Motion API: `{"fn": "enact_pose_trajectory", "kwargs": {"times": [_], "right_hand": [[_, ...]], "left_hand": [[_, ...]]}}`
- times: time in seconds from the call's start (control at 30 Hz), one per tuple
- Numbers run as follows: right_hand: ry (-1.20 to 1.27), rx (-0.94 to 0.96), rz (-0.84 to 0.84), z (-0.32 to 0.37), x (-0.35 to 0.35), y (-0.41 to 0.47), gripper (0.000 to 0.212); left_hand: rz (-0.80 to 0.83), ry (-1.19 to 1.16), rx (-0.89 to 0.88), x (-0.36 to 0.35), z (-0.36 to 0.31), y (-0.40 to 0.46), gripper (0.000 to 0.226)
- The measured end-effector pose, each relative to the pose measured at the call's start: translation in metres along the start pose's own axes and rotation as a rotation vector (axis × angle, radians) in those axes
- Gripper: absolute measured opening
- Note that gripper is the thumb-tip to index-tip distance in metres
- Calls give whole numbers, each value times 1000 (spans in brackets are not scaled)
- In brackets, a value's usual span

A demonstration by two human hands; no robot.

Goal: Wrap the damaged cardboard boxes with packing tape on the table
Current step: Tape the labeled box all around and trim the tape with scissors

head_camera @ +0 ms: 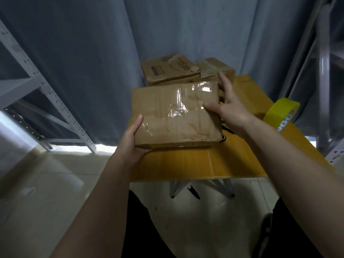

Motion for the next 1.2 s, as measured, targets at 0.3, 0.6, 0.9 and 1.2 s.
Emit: {"fn": "enact_pose_trajectory", "kwargs": {"times": [0.3,0.6,0.9,1.2], "right_hand": [[-124,-349,-127,-32,0,23,60],[-114,-323,13,-26,-13,24,55],[-694,-302,62,-7,2,22,107],[-396,-41,-268,5,41,16,25]], "left_hand": [[-103,498,333,6,-26,7,65],[-205,1612,-426,-36,-61,14,97],[-164,1863,5,-54,-57,34,93],[3,1897,-77,-83,-50,22,57]]}}
Point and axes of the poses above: each hand's wrist, its own y-axis towards the middle knuckle, its own x-axis out of the back of the hand, z = x × y, the point moved 4 cm from there along y, towards the middle knuckle, and after that the axes turned 8 degrees about y, right-handed, at the moved point
